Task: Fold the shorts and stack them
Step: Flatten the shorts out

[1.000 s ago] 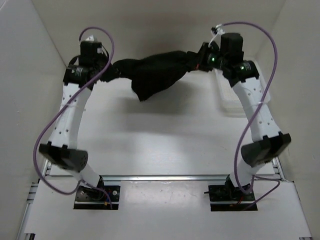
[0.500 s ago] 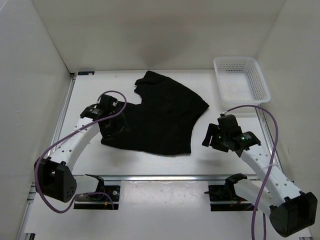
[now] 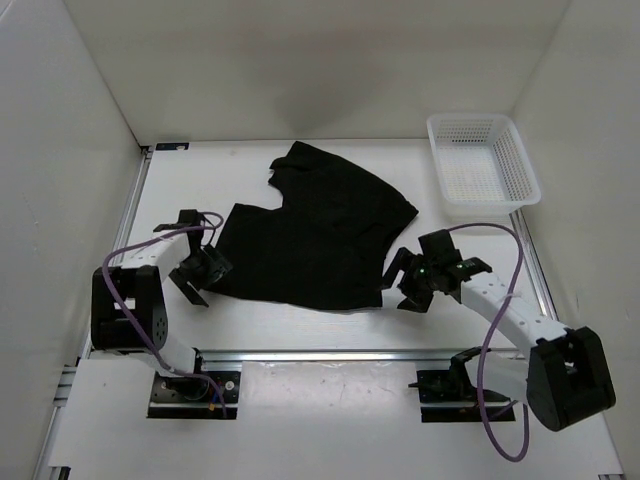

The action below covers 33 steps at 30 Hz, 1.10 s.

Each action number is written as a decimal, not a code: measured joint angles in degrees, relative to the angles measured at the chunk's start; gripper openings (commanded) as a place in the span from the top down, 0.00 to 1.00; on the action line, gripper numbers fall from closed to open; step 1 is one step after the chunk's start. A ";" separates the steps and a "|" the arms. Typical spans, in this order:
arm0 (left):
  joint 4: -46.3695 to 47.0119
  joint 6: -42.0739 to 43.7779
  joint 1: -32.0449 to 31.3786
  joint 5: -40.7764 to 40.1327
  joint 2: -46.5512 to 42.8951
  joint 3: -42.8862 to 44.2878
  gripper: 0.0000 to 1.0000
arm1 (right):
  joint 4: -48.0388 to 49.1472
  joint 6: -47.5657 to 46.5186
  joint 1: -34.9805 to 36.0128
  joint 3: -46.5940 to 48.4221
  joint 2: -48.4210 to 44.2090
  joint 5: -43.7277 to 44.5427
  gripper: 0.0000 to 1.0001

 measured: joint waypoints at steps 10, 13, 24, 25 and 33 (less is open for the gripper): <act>1.99 -0.94 3.65 2.71 8.92 4.17 0.57 | 11.39 2.03 1.31 0.13 15.61 -2.21 0.40; 2.40 -0.76 3.80 3.34 11.56 7.04 0.90 | 11.65 1.40 3.32 2.32 19.58 -1.40 0.84; 4.39 -0.02 4.09 4.66 2.95 5.64 0.90 | 3.85 -3.26 3.93 7.69 13.66 6.91 1.00; 4.55 -0.04 4.09 4.90 0.11 4.46 0.90 | 2.67 -3.56 3.93 7.45 11.21 7.50 1.00; 0.98 -2.78 0.28 6.62 -13.57 -6.67 0.26 | -6.21 -2.86 4.61 -3.26 -4.94 10.29 0.42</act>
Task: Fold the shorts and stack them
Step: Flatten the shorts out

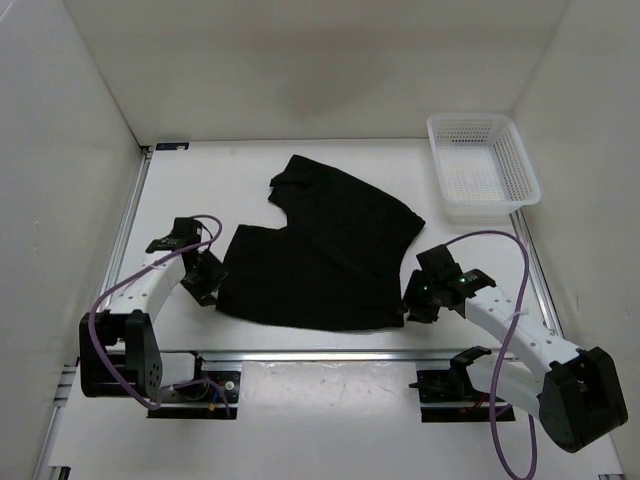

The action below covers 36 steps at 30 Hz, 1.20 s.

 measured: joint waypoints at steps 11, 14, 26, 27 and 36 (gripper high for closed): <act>-3.80 4.63 -4.92 -4.48 7.58 30.25 0.74 | -8.63 -1.73 -0.15 12.52 4.44 10.23 0.41; -3.72 6.84 -8.96 -5.11 15.58 41.88 0.80 | -7.74 -3.50 -1.38 19.69 10.01 12.61 0.53; -8.28 13.33 -16.90 1.31 56.54 73.22 0.40 | -2.78 -9.42 -17.07 39.45 34.80 10.14 0.37; -8.85 13.53 -17.05 1.81 58.45 74.07 0.40 | -2.78 -9.75 -18.18 41.13 36.87 9.70 0.33; -10.56 14.34 -17.22 4.72 63.91 79.36 0.39 | -3.04 -14.29 -19.82 53.70 52.54 10.43 0.26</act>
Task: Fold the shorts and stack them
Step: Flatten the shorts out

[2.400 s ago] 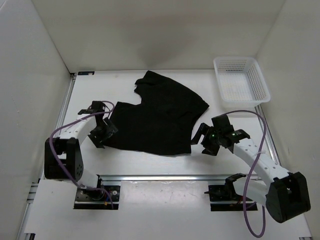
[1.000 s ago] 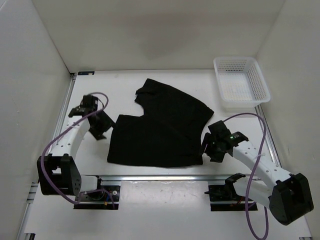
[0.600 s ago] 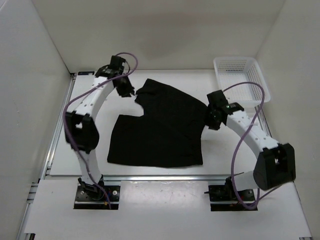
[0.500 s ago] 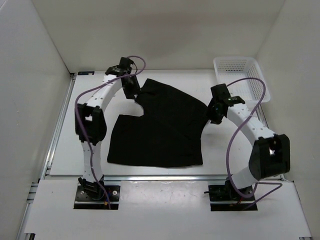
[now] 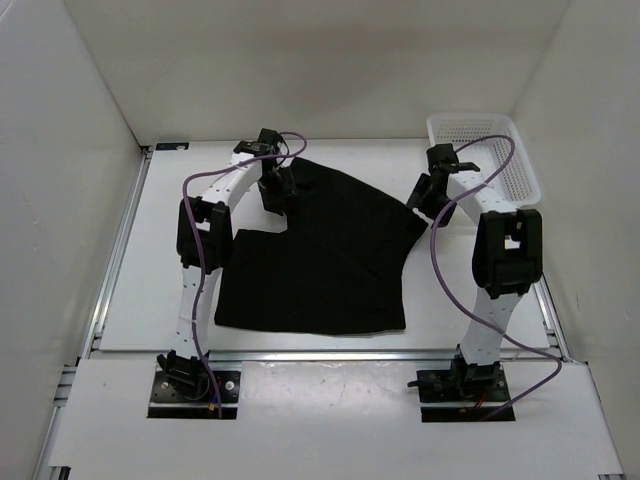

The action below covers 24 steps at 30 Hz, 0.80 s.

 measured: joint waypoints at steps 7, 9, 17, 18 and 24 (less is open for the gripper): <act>0.96 0.07 0.22 0.50 1.84 1.33 0.44 | -0.90 -4.33 0.72 2.38 2.60 0.63 0.23; 1.18 0.07 0.37 0.55 2.29 1.33 0.46 | -1.03 -5.09 1.20 2.97 2.67 0.72 0.22; 1.68 -0.07 1.51 0.74 4.37 1.11 0.90 | -2.27 -6.97 3.80 6.40 2.84 0.81 0.20; 1.79 -0.04 1.90 0.48 4.31 0.96 0.90 | -2.45 -7.28 4.07 7.41 3.13 0.81 0.20; 4.42 -0.11 6.58 -1.01 -0.76 -7.85 0.90 | -4.20 -10.78 5.60 15.32 7.72 0.61 0.14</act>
